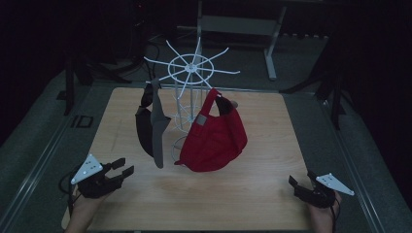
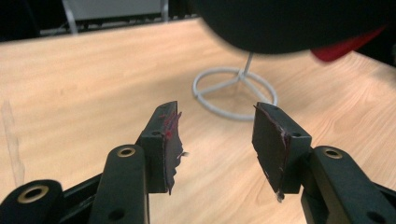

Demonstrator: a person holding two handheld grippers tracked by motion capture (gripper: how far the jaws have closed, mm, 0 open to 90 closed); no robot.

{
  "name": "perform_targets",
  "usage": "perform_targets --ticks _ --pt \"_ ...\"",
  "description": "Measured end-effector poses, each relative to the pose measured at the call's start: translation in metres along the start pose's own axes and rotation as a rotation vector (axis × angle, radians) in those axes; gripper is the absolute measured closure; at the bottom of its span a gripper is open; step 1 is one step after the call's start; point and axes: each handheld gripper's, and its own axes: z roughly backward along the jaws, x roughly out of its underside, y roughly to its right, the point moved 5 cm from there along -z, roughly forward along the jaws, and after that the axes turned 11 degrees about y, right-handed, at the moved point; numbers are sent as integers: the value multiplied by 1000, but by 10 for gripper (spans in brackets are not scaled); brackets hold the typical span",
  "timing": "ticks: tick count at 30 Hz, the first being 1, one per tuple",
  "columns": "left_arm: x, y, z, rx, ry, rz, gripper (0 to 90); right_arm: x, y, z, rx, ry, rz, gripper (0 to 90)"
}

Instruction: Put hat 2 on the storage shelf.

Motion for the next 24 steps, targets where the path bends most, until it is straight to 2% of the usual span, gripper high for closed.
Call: perform_targets --ticks 5,10,12,16,24 --pt "21 -3 7 -21 -22 22 516 0 0 0 -2 -2 -2 175" --pt "31 -5 15 -40 -36 22 505 0 -1 0 -6 -4 -4 175" --pt "35 -6 20 -47 -43 33 466 0 -1 0 -5 -3 -4 175" --pt "39 -7 26 -53 -28 60 429 0 0 0 -4 -3 -5 175" --pt "43 -7 30 -60 -13 66 429 0 -1 0 -5 -4 -3 175"
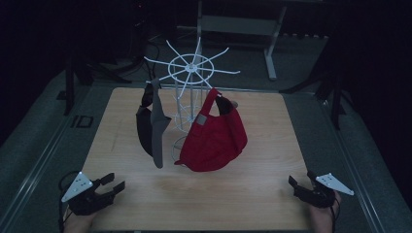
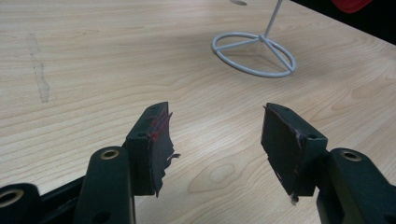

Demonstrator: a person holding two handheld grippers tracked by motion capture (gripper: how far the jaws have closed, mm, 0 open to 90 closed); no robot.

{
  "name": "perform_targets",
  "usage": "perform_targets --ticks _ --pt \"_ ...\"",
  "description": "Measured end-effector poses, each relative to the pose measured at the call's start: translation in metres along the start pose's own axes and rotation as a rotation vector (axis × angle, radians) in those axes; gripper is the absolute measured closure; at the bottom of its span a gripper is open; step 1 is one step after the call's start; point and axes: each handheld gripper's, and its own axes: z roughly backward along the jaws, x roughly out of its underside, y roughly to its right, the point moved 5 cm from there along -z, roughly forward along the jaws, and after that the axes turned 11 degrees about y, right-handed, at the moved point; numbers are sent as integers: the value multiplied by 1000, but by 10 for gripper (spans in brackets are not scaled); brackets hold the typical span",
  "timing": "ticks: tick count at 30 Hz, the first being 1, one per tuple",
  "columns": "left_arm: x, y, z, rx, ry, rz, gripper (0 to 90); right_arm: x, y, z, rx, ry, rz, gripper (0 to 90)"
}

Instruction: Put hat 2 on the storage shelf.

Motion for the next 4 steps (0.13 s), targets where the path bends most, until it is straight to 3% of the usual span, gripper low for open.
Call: perform_targets --ticks 4 --pt "1 -1 0 -1 -1 -7 429 0 0 0 1 -2 7 175"
